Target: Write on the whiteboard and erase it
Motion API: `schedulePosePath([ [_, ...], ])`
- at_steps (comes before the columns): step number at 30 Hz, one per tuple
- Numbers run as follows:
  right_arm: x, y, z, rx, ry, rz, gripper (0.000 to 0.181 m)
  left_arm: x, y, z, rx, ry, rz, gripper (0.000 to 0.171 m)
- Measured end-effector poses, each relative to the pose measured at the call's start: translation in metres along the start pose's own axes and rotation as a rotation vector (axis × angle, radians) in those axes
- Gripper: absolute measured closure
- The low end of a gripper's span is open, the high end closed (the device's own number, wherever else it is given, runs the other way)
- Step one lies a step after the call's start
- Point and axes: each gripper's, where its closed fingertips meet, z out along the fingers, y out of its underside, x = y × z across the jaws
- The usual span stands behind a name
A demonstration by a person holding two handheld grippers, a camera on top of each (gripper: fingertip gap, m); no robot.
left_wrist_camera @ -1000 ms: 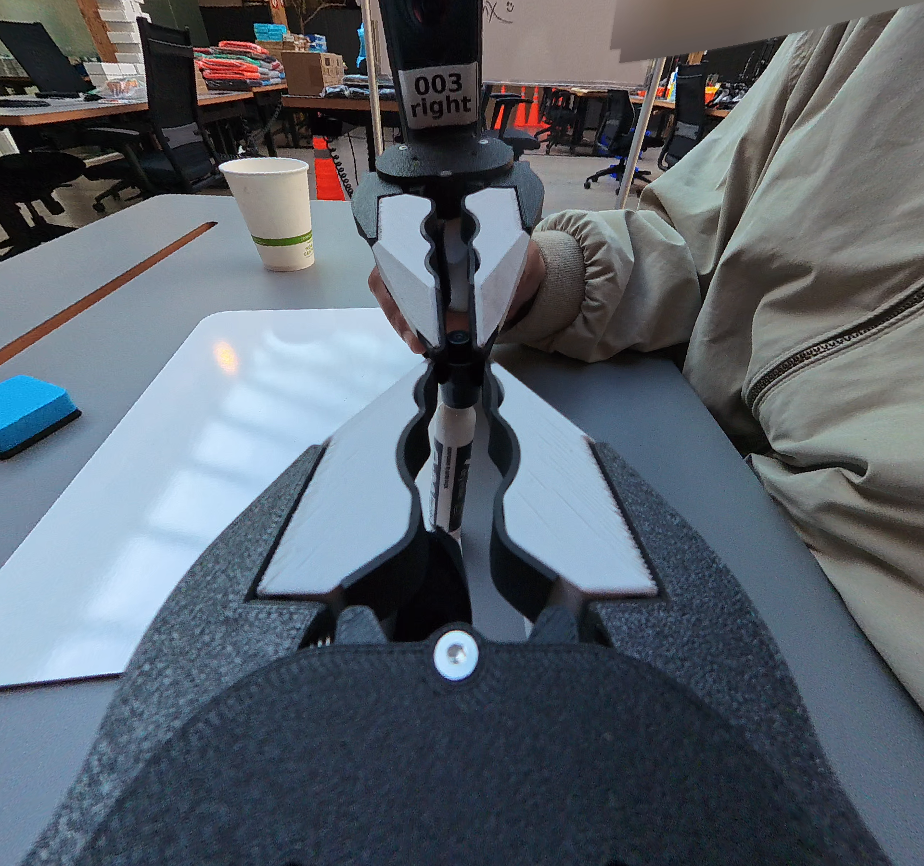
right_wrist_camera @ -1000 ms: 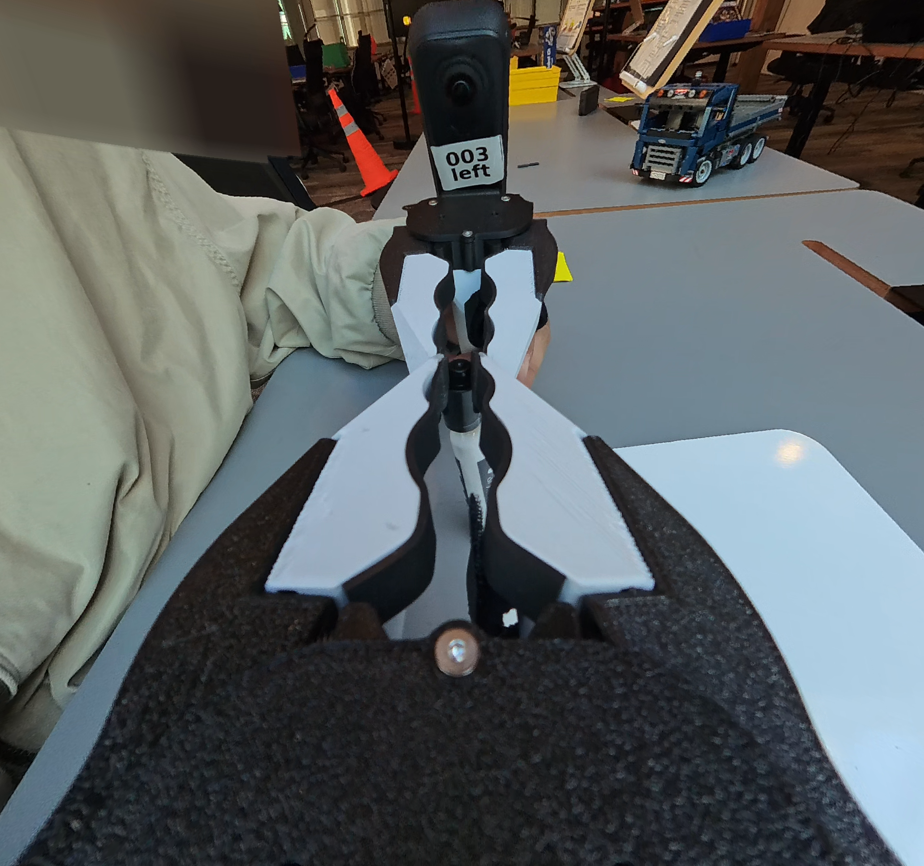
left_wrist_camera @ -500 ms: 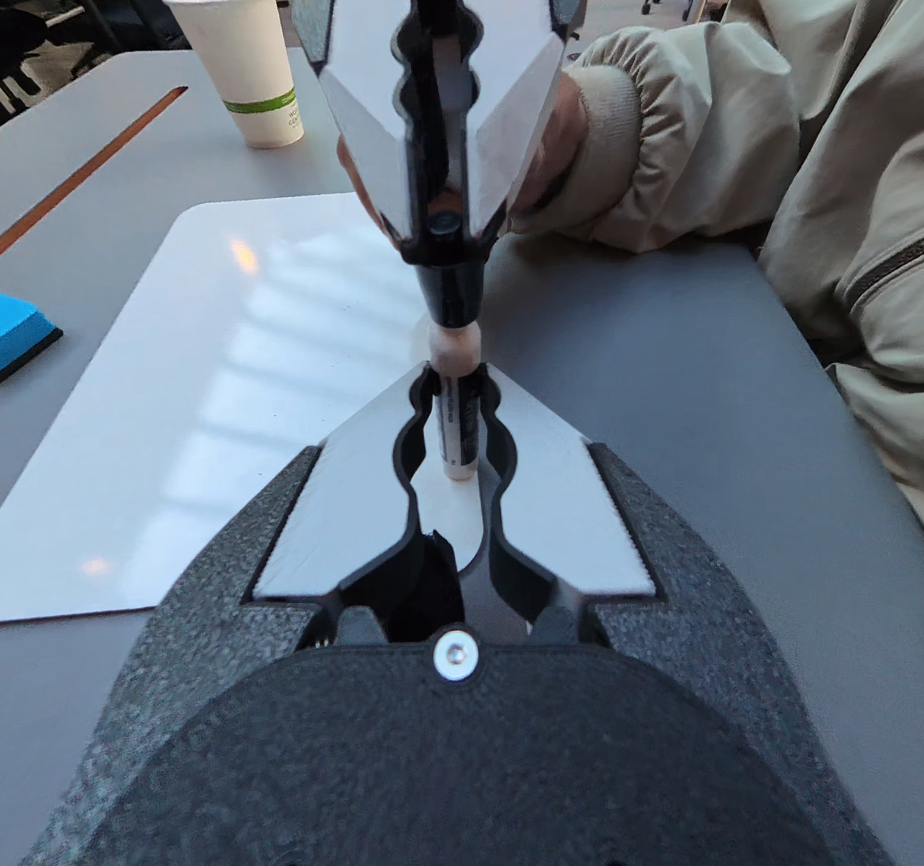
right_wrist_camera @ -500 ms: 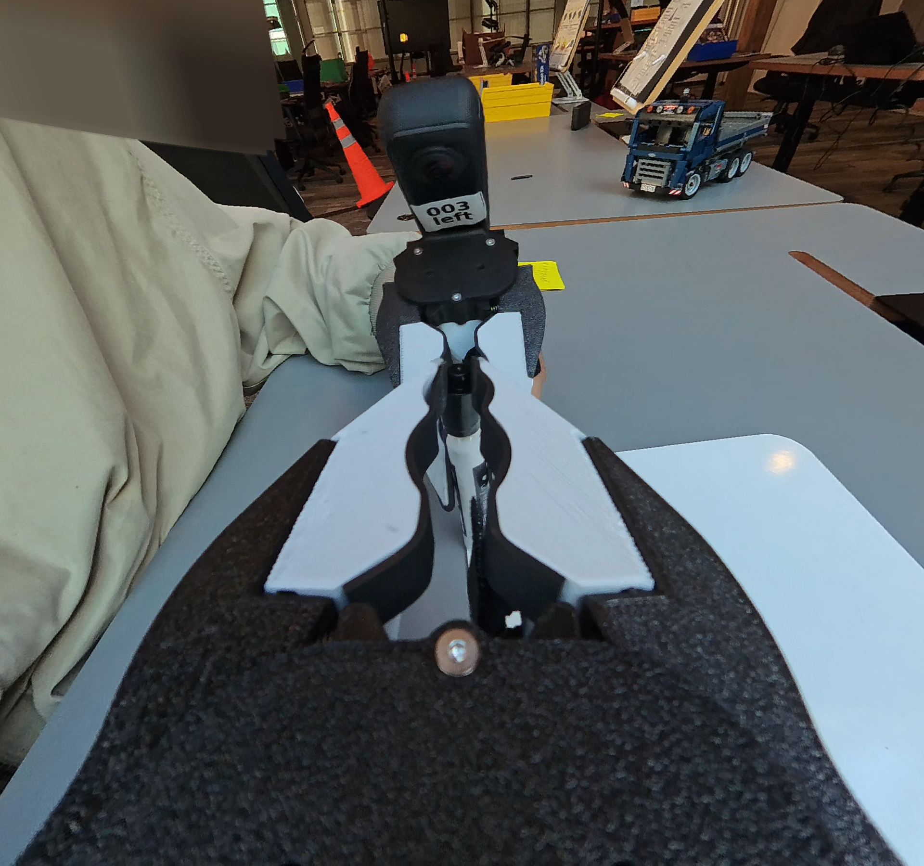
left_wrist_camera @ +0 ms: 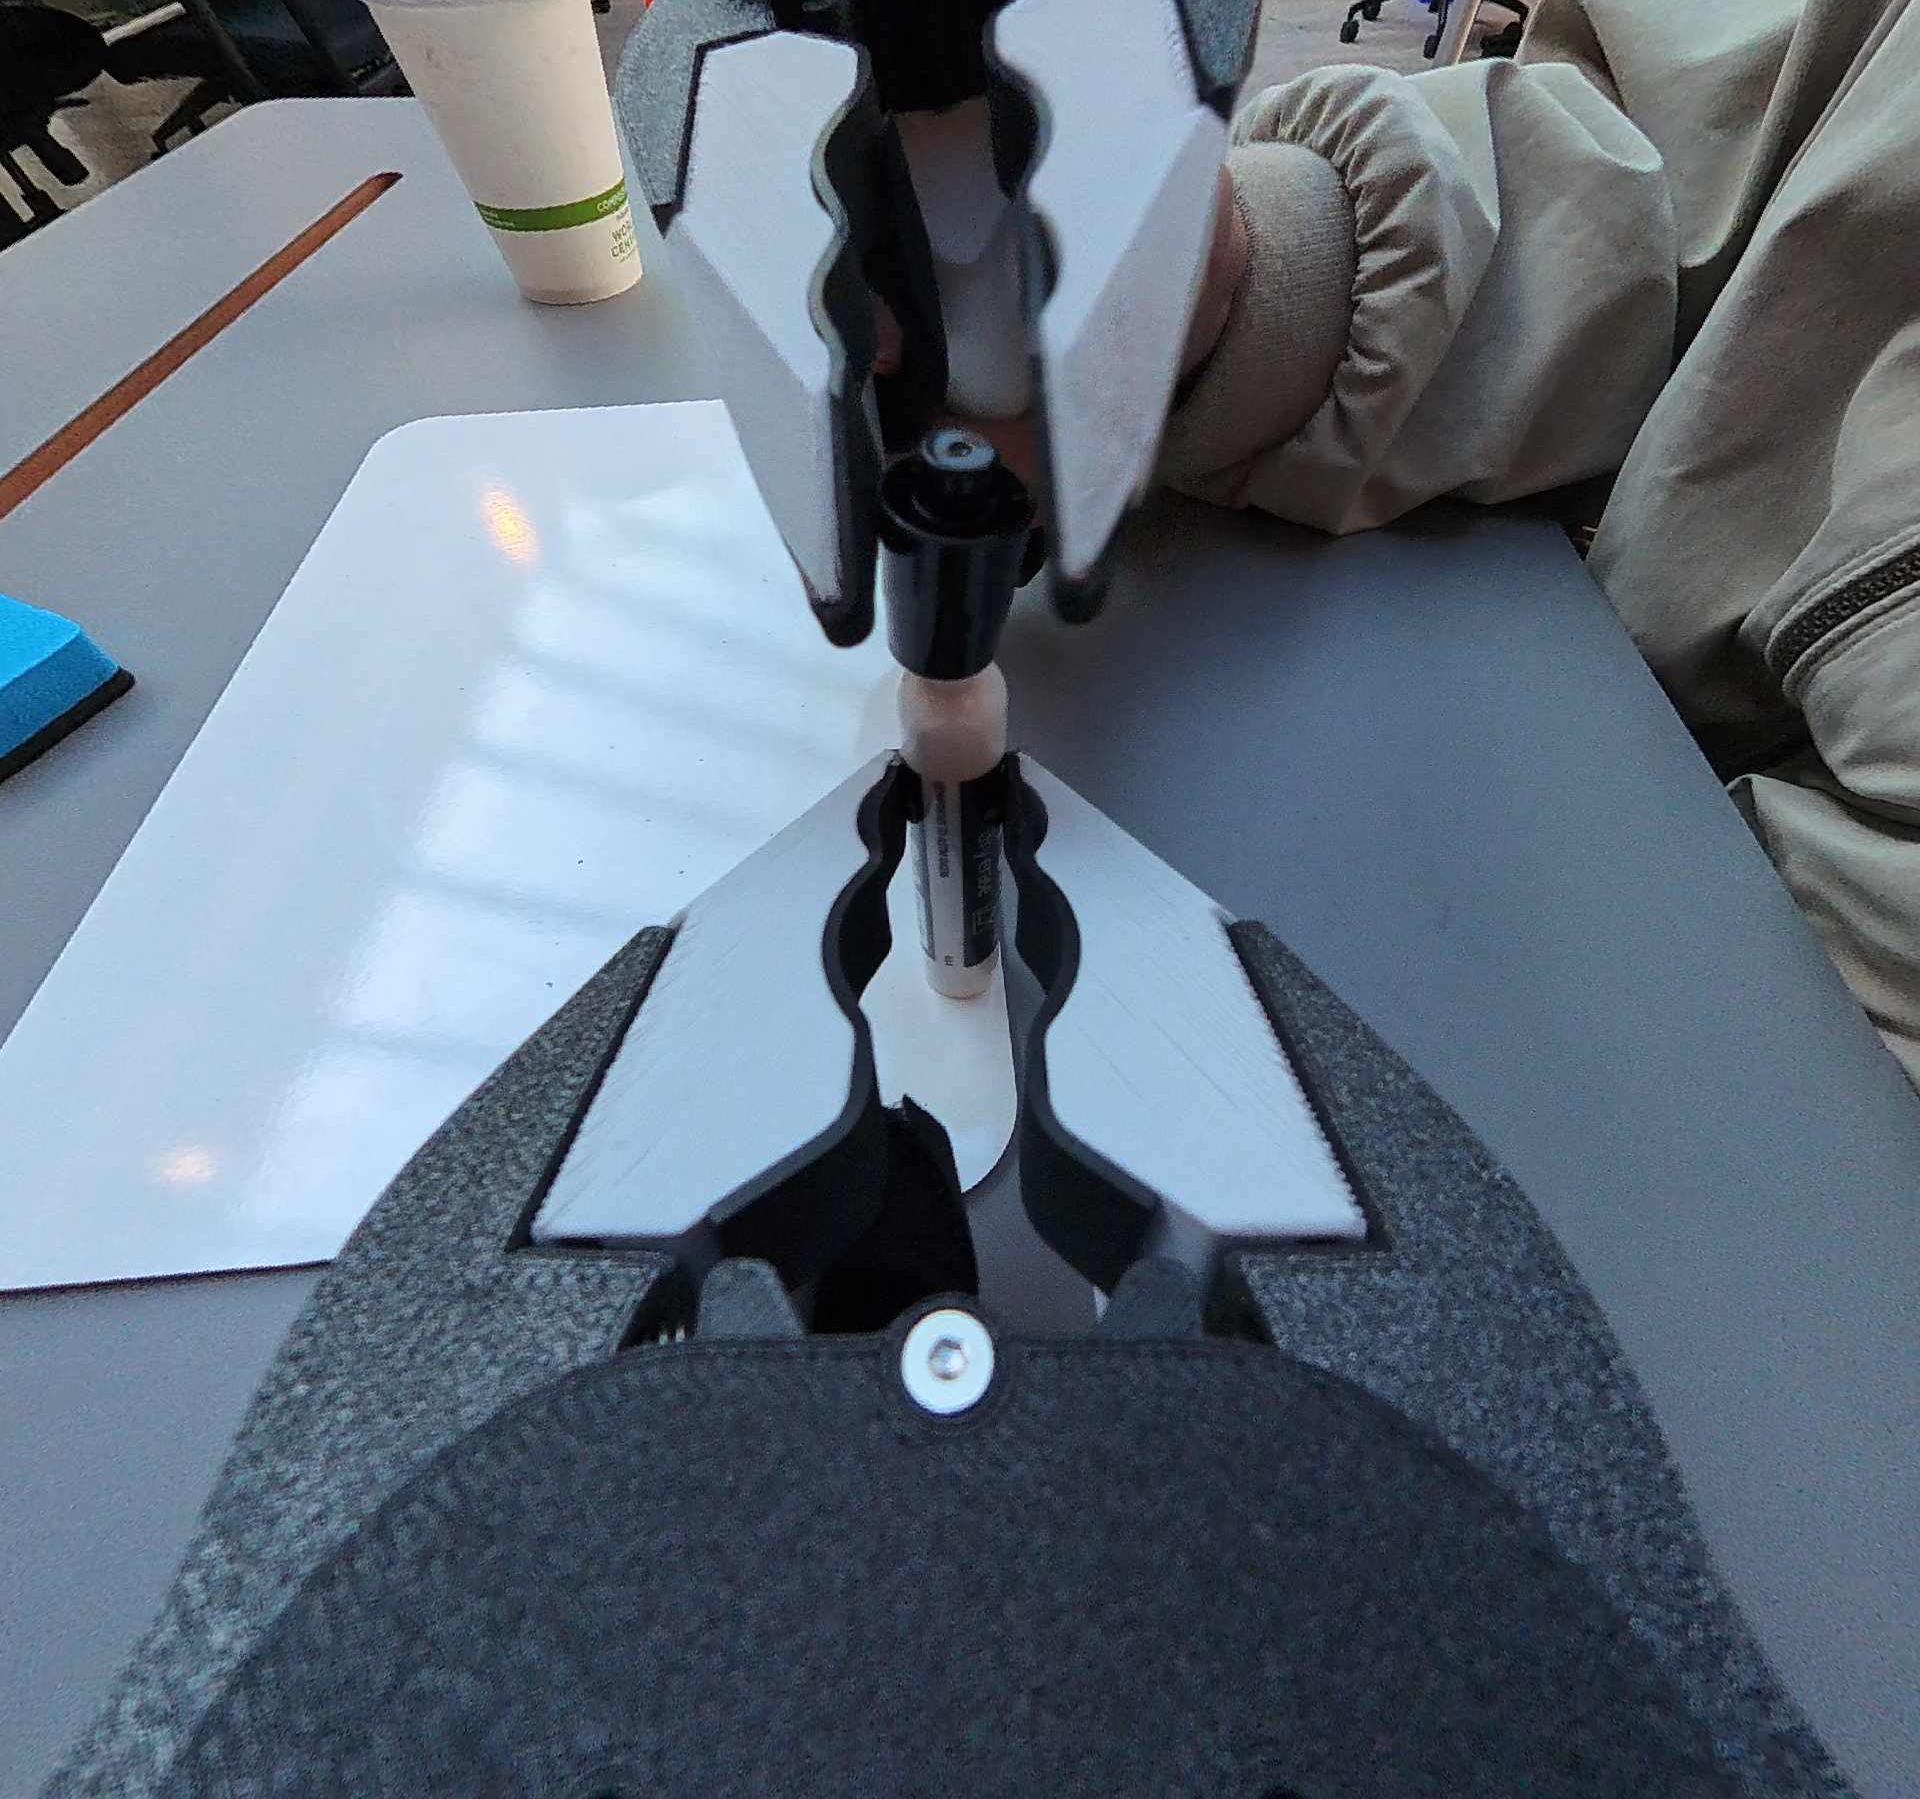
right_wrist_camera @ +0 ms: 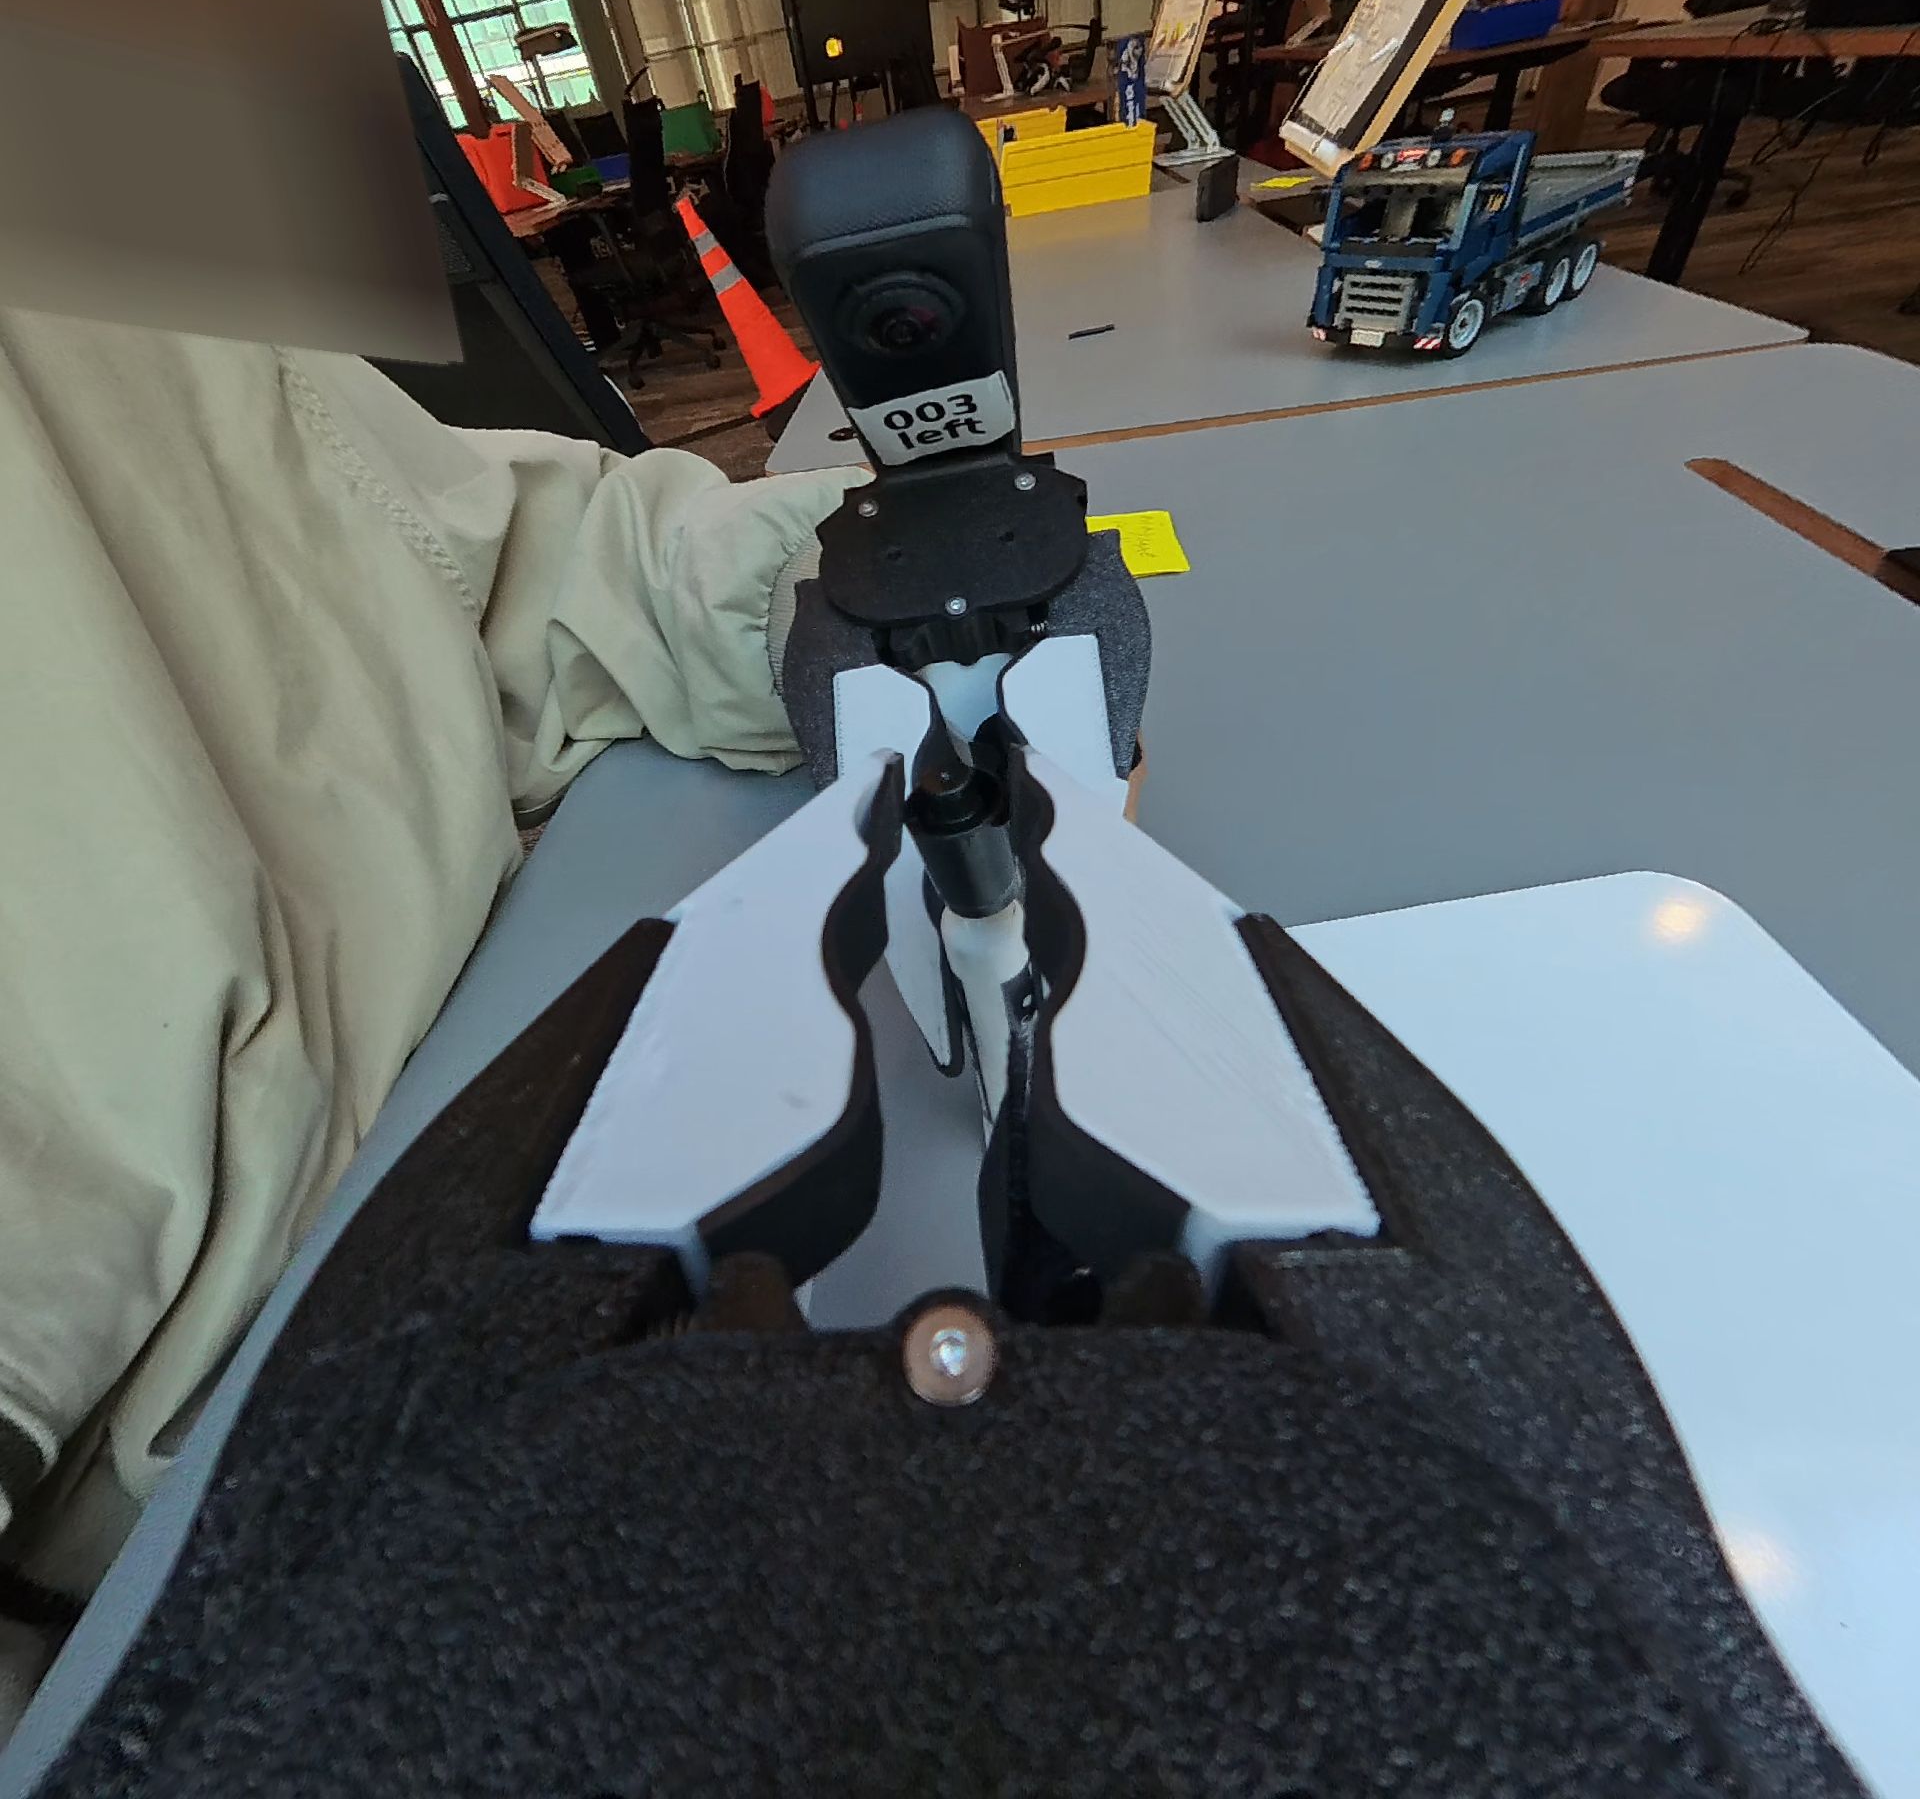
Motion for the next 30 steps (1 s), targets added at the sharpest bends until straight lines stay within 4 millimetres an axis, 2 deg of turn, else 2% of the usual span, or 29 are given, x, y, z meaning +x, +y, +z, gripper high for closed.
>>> schedulePosePath([
  [9,-0.005,0.003,-0.002,0.019,-0.055,0.027,0.163,0.002,0.000,0.001,0.000,0.005,0.009,0.154],
  [16,-0.003,0.005,0.000,-0.029,-0.015,-0.011,0.162,0.001,0.000,0.000,-0.001,0.007,-0.004,0.154],
  [21,-0.002,0.004,-0.001,-0.011,-0.064,0.069,0.162,0.000,0.000,0.000,-0.006,-0.010,0.013,0.154],
  [22,-0.001,0.003,0.000,-0.003,-0.073,0.104,0.162,0.000,0.000,0.000,-0.012,-0.010,0.000,0.154],
  [24,0.005,0.001,0.002,0.005,-0.035,0.053,0.162,-0.002,0.000,-0.002,-0.021,0.003,-0.039,0.154],
  [27,0.008,0.001,-0.001,-0.056,-0.027,0.059,0.162,-0.002,0.001,-0.004,-0.029,0.031,-0.104,0.154],
  [30,0.015,-0.004,-0.004,-0.064,0.035,-0.007,0.142,0.001,-0.004,-0.005,-0.013,0.057,-0.136,0.154],
])
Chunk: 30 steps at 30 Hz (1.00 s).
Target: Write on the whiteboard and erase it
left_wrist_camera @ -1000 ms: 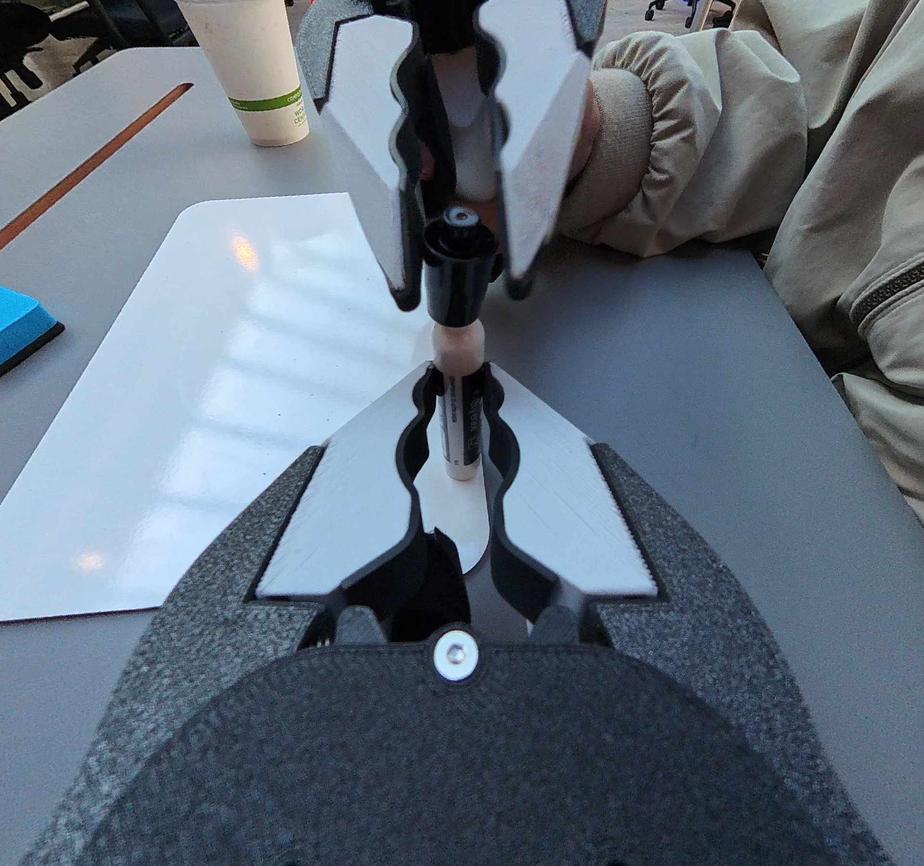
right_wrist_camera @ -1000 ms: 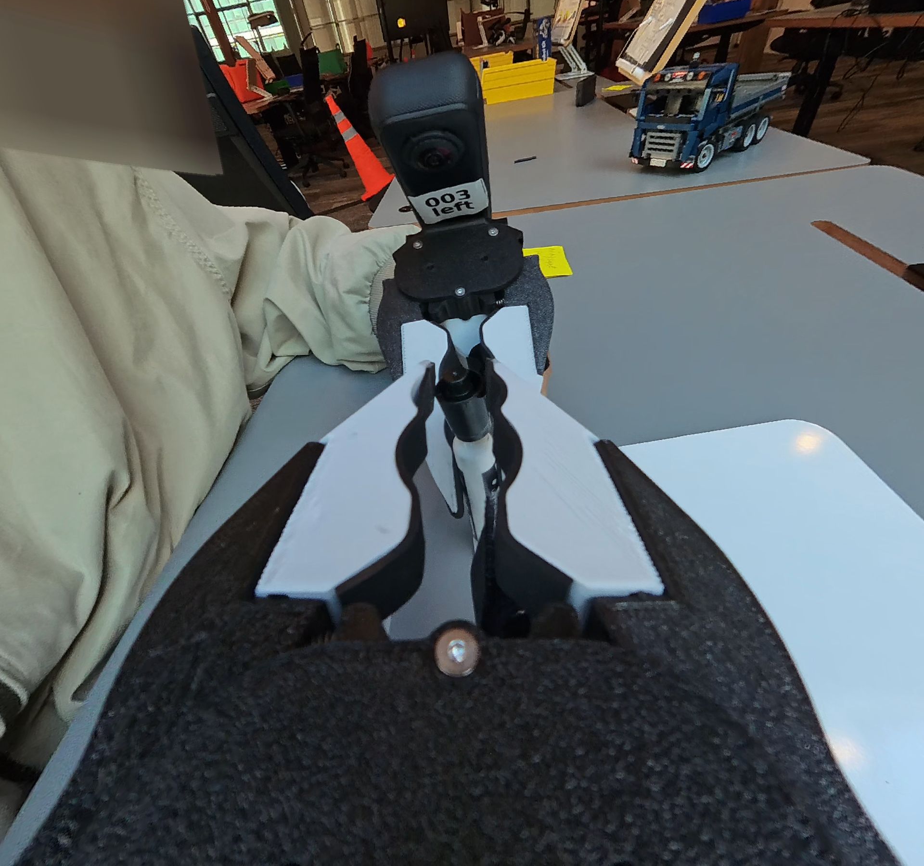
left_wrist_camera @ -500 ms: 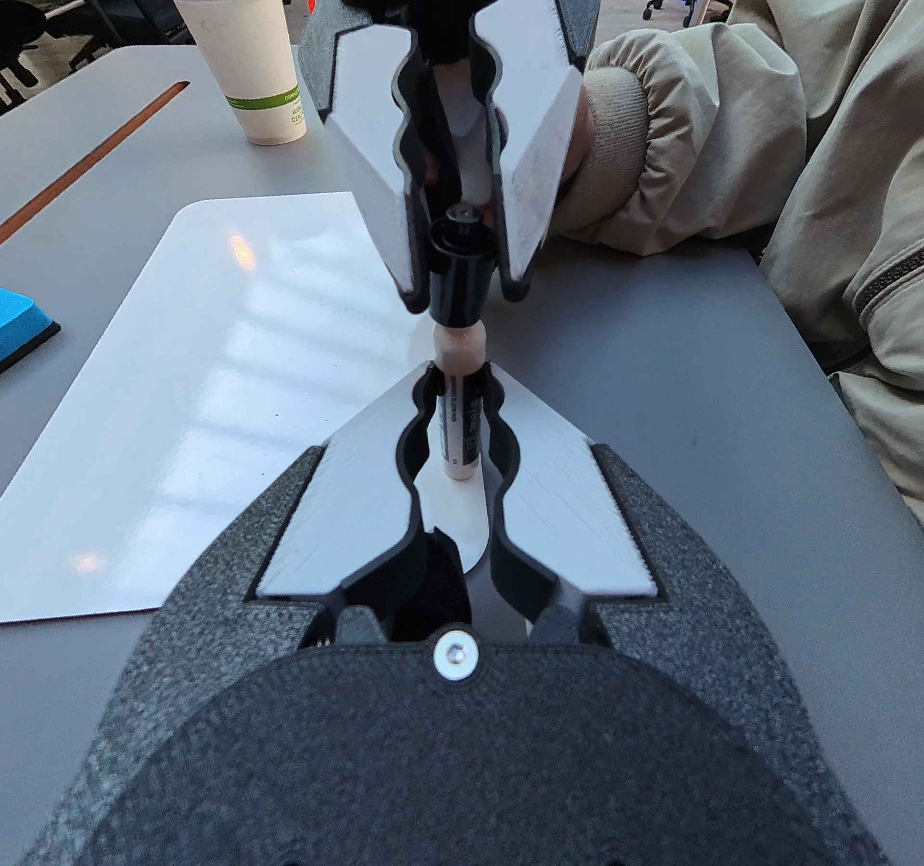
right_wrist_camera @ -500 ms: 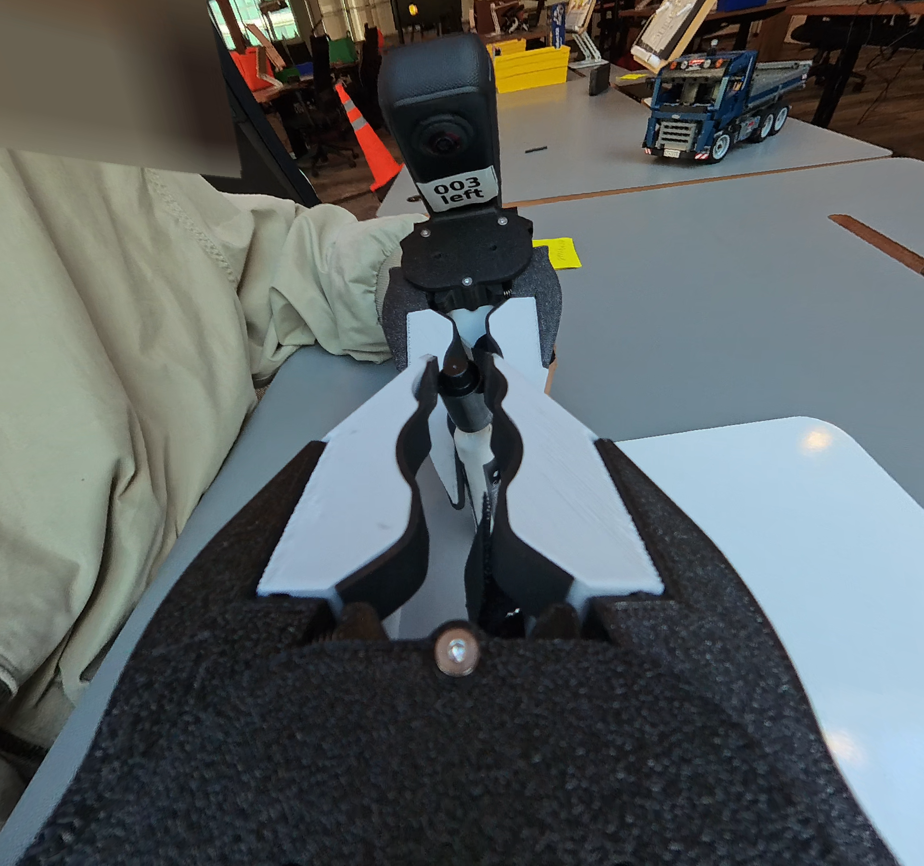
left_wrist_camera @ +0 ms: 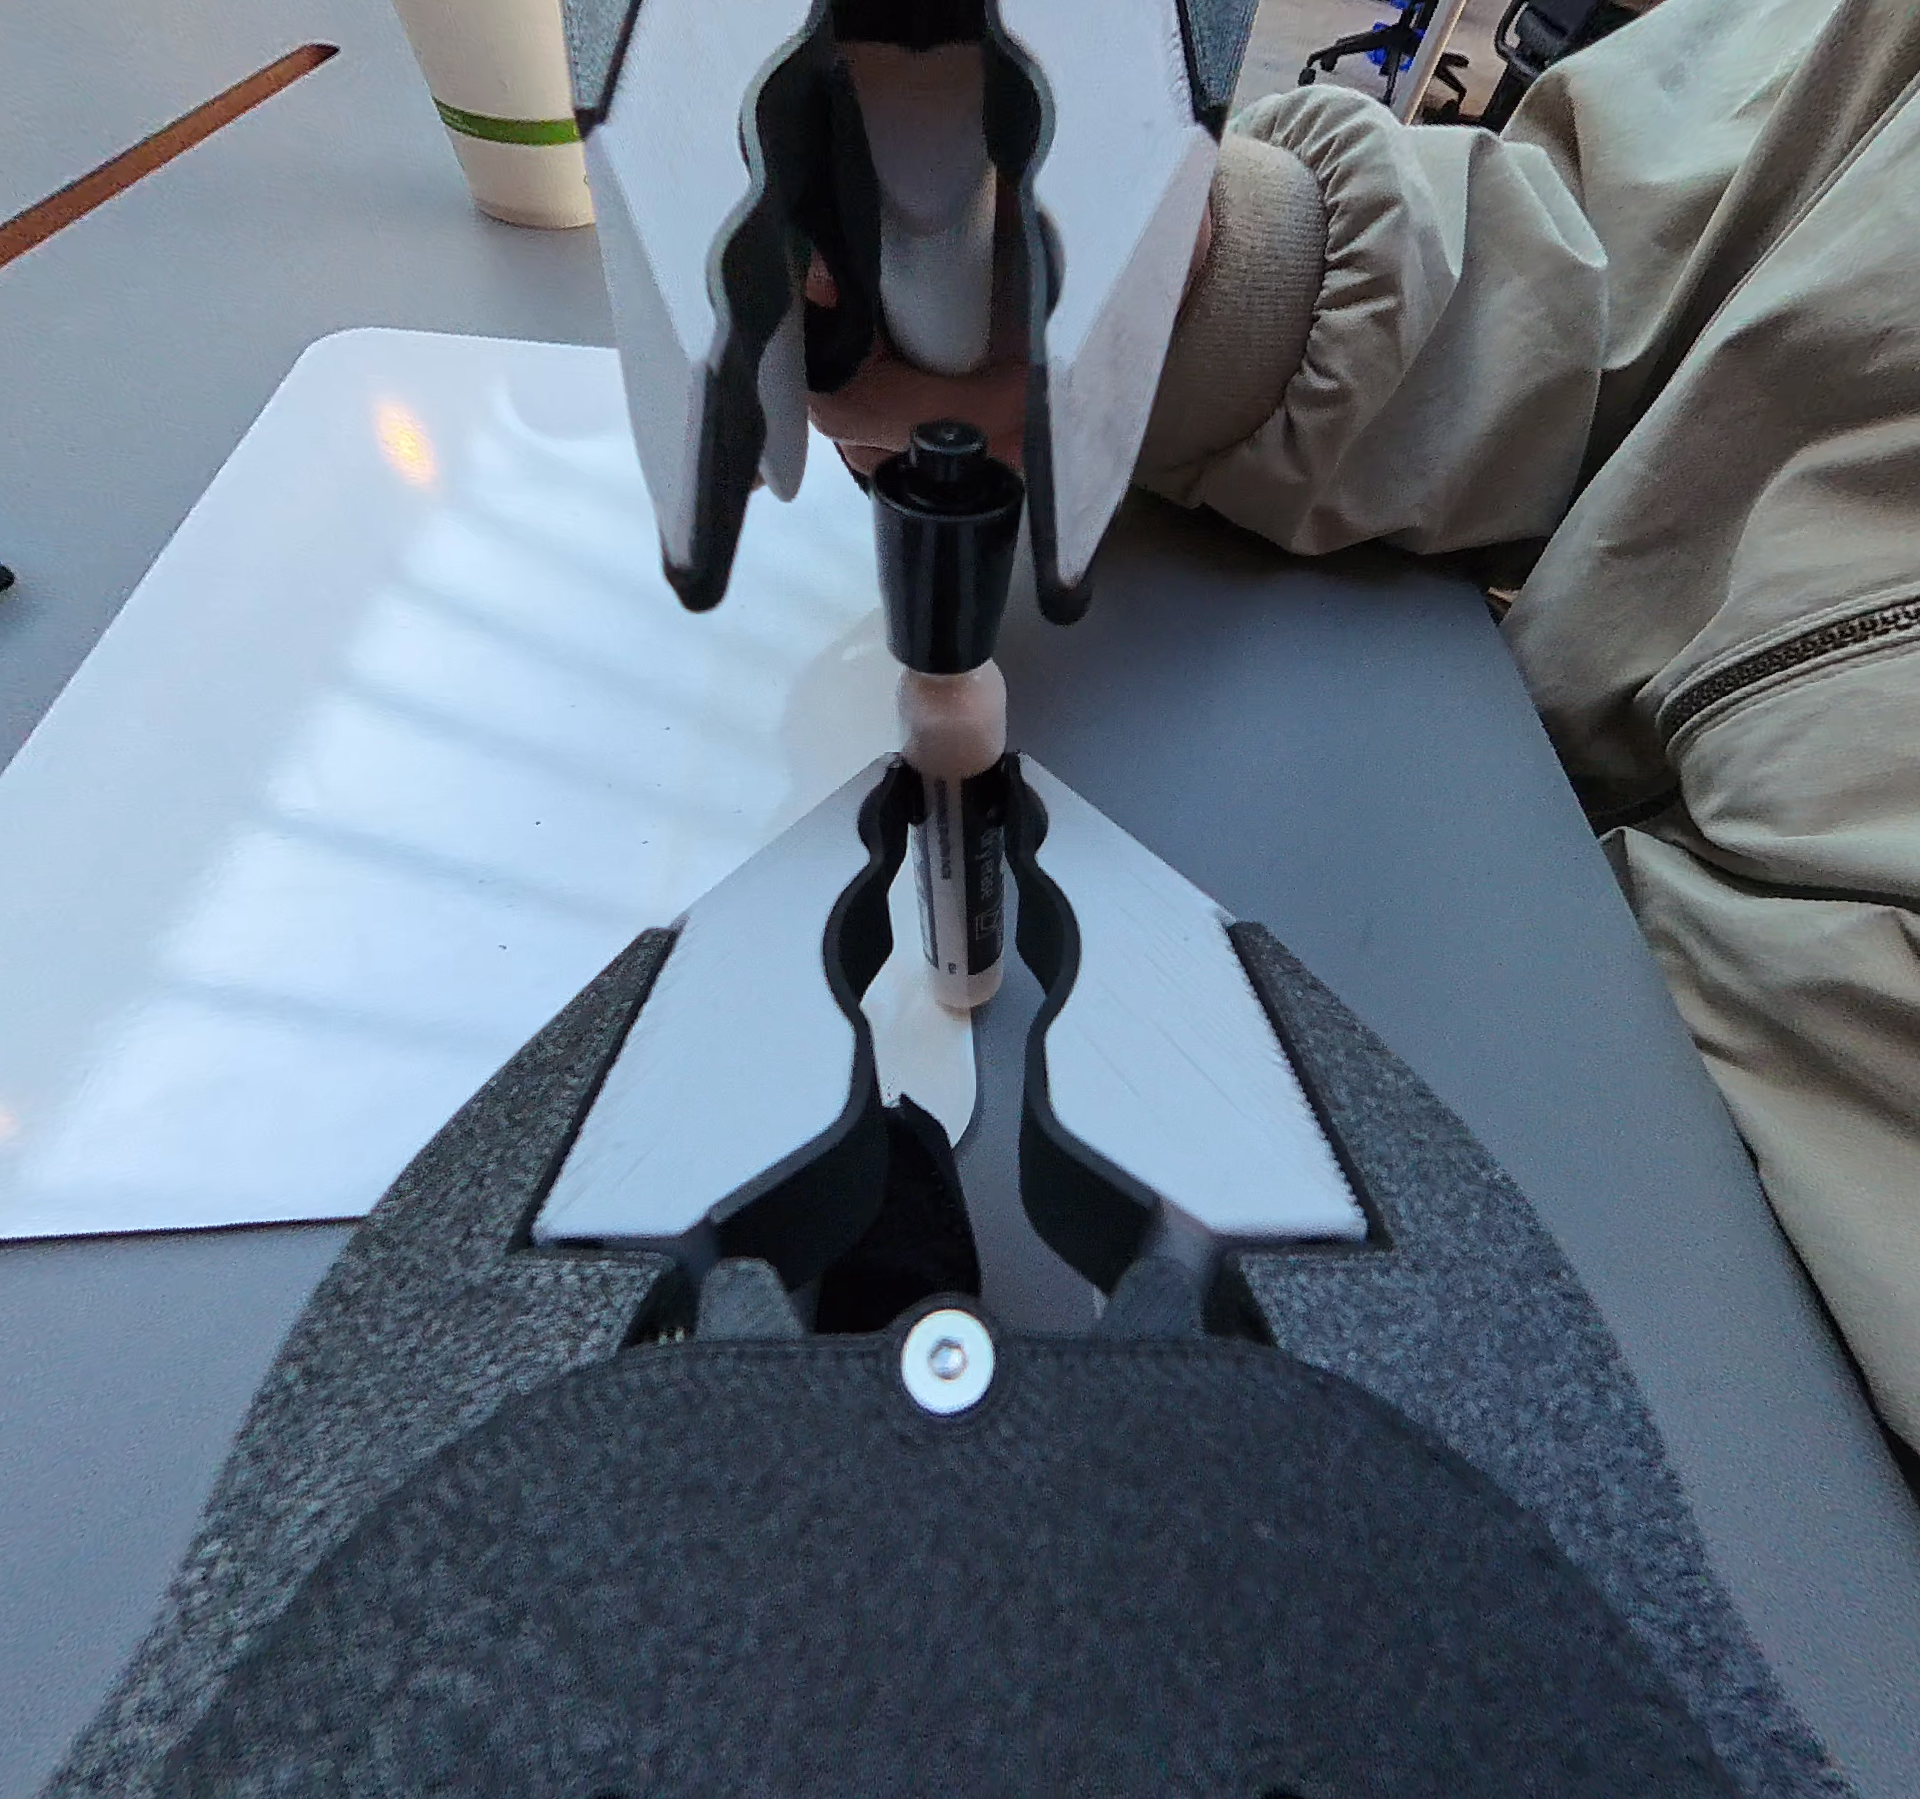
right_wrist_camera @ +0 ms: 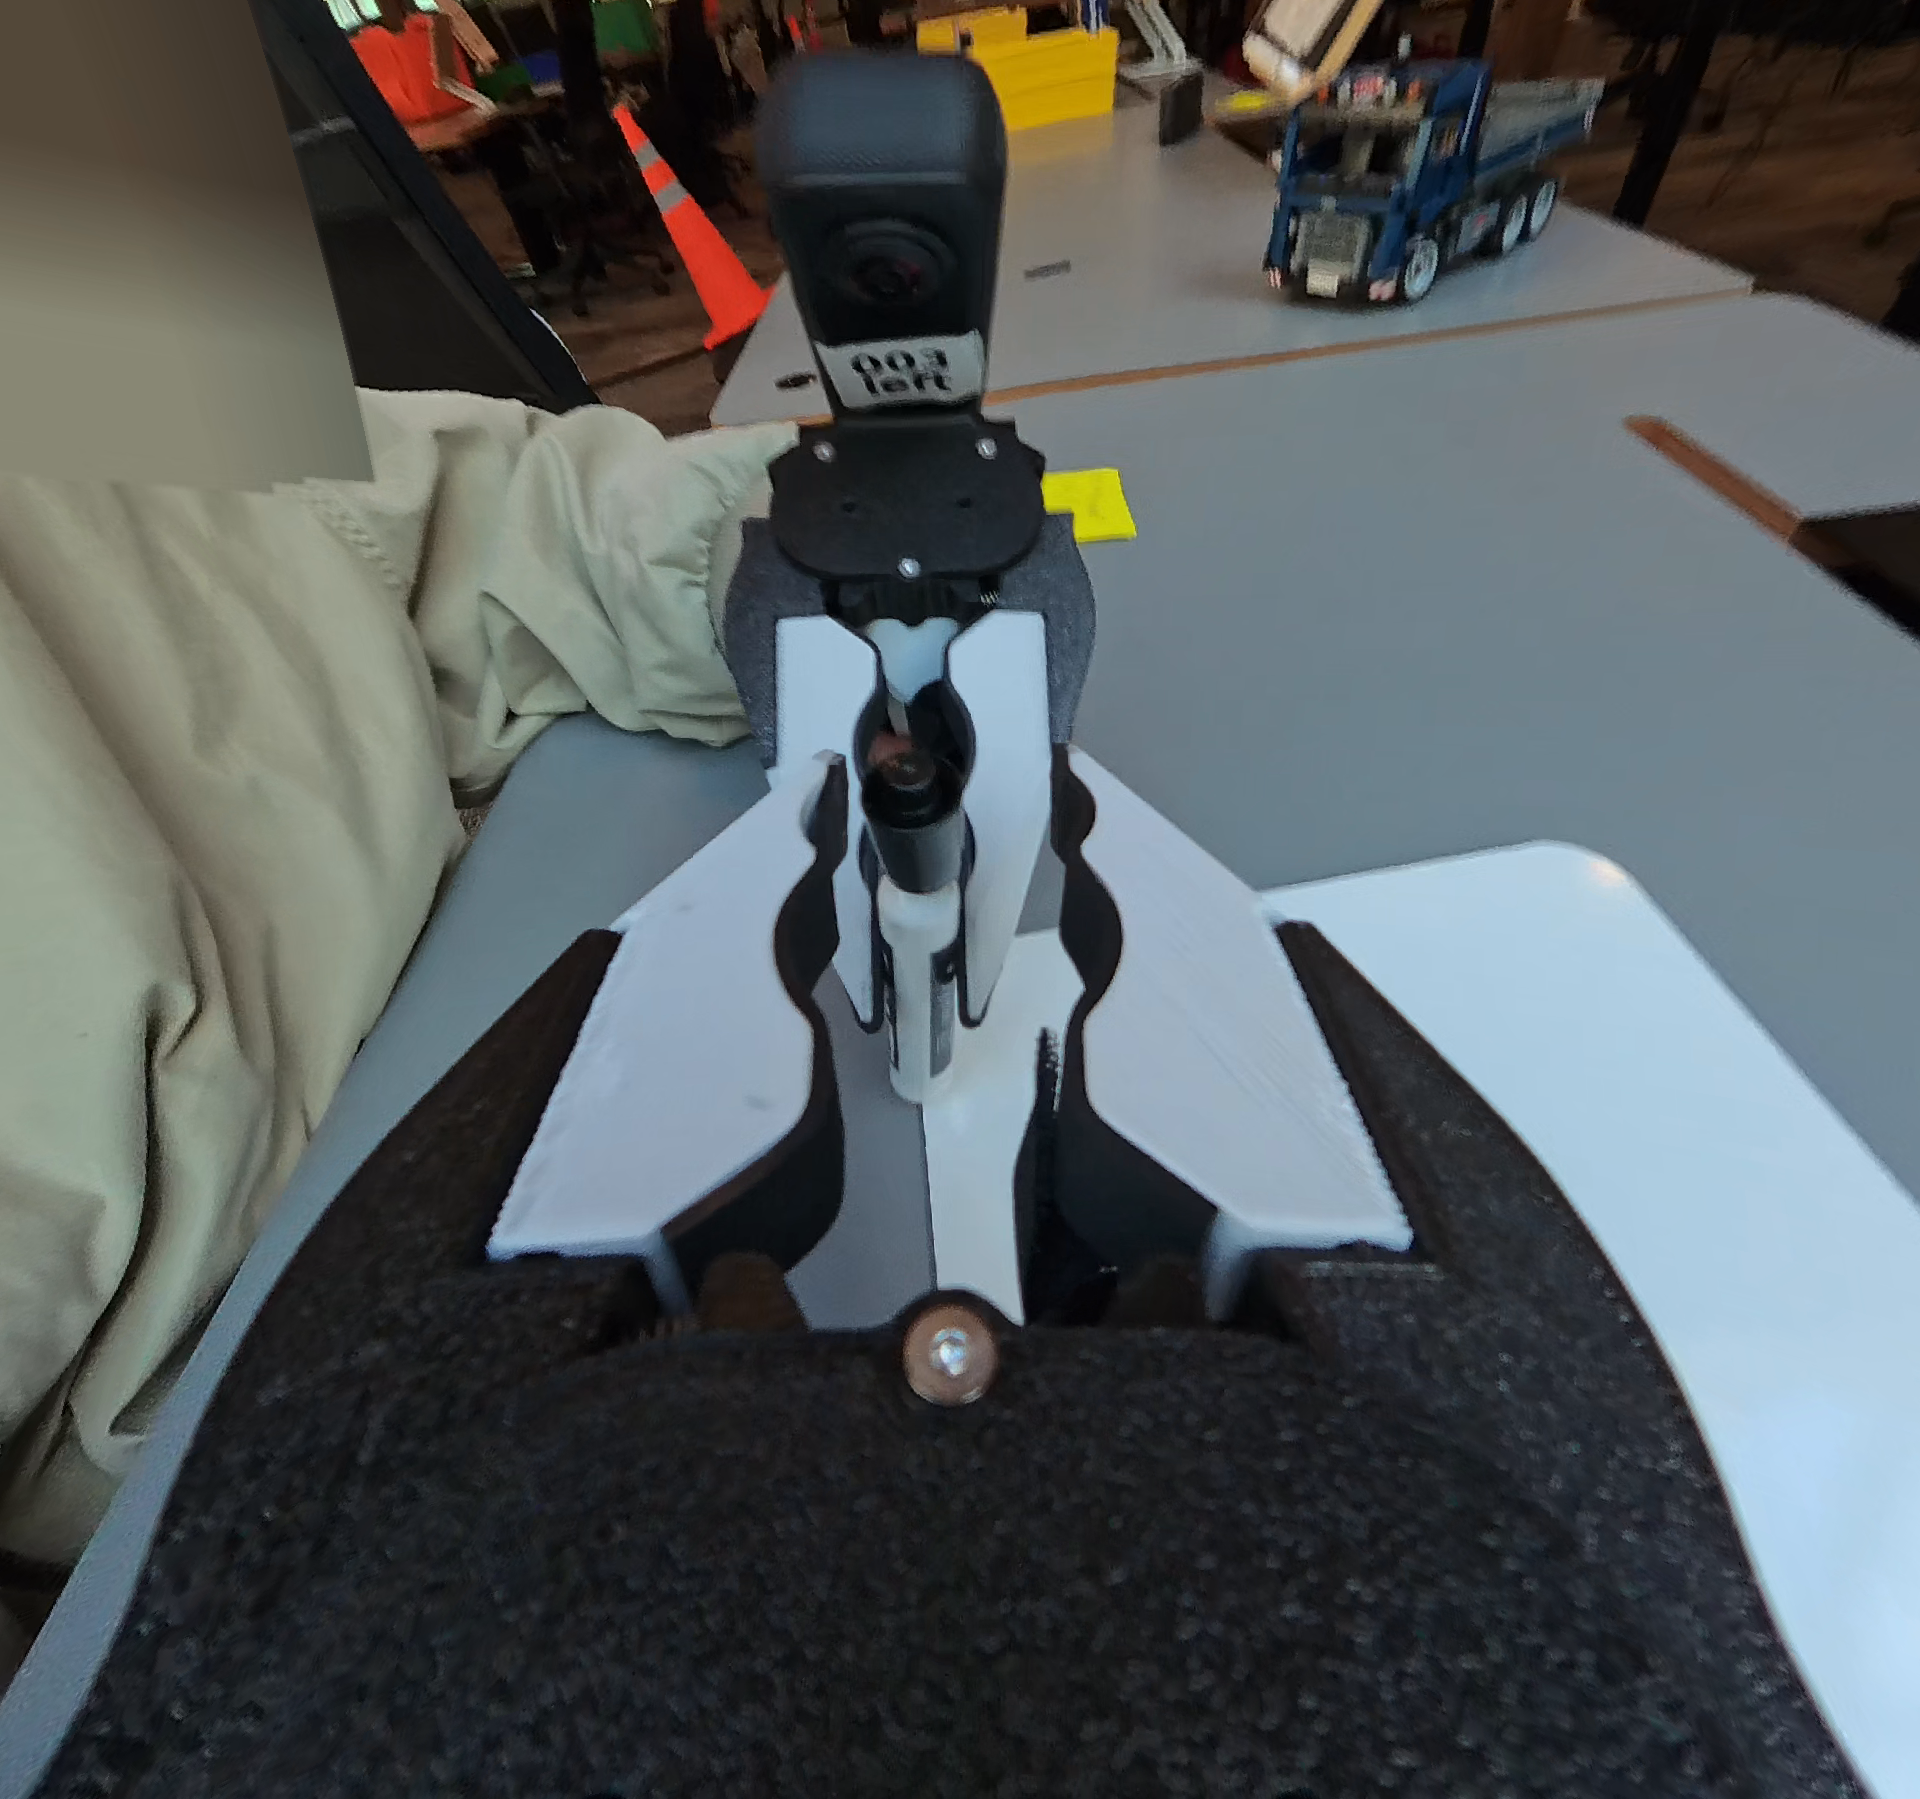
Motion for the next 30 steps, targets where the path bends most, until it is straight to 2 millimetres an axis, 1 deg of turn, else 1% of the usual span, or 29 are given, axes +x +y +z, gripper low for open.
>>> schedulePosePath([
  [1,-0.004,-0.008,-0.003,0.037,-0.010,-0.021,0.140,0.001,-0.003,-0.001,0.013,0.004,-0.003,0.154],
  [2,-0.007,-0.016,-0.005,0.071,-0.009,-0.042,0.135,0.001,-0.005,-0.001,0.023,0.007,-0.010,0.154],
  [3,-0.007,-0.022,-0.008,0.083,0.009,-0.075,0.125,0.000,-0.007,-0.002,0.036,0.005,-0.020,0.154],
  [4,-0.005,-0.024,-0.011,0.073,0.046,-0.129,0.114,-0.001,-0.009,-0.003,0.048,0.007,-0.038,0.154],
  [5,-0.004,-0.022,-0.014,0.035,0.097,-0.213,0.107,-0.002,-0.012,-0.005,0.063,0.013,-0.067,0.154],
  [6,-0.002,-0.018,-0.015,-0.027,0.156,-0.307,0.102,-0.004,-0.015,-0.008,0.077,0.019,-0.104,0.154],
  [7,0.002,-0.007,-0.015,-0.137,0.223,-0.389,0.096,-0.007,-0.016,-0.010,0.085,0.027,-0.153,0.154],
  [8,0.011,0.004,-0.014,-0.258,0.314,-0.468,0.078,-0.010,-0.016,-0.012,0.087,0.030,-0.206,0.154],
  [9,0.017,0.015,-0.014,-0.375,0.380,-0.549,0.066,-0.014,-0.016,-0.014,0.088,0.033,-0.258,0.154],
  [10,0.023,0.023,-0.013,-0.477,0.430,-0.631,0.060,-0.016,-0.016,-0.016,0.090,0.042,-0.303,0.154],
  [11,0.028,0.026,-0.012,-0.546,0.472,-0.710,0.056,-0.019,-0.016,-0.018,0.092,0.043,-0.345,0.154],
  [13,0.028,0.029,-0.005,-0.604,0.485,-0.801,0.052,-0.022,-0.016,-0.020,0.099,0.052,-0.424,0.154],
  [15,0.022,0.038,0.007,-0.639,0.425,-0.780,0.047,-0.024,-0.015,-0.021,0.099,0.064,-0.476,0.154],
  [17,0.024,0.041,0.012,-0.667,0.406,-0.762,0.043,-0.024,-0.012,-0.021,0.080,0.063,-0.483,0.155],
  [18,0.023,0.039,0.016,-0.651,0.393,-0.749,0.040,-0.023,-0.012,-0.020,0.076,0.070,-0.492,0.155],
  [20,0.020,0.035,0.022,-0.622,0.364,-0.728,0.040,-0.019,-0.015,-0.020,0.089,0.096,-0.522,0.154],
  [24,0.021,0.039,0.028,-0.619,0.358,-0.738,0.042,-0.016,-0.016,-0.018,0.088,0.113,-0.542,0.154],
  [30,0.022,0.046,0.028,-0.625,0.343,-0.721,0.042,-0.015,-0.011,-0.015,0.072,0.127,-0.569,0.155],
])
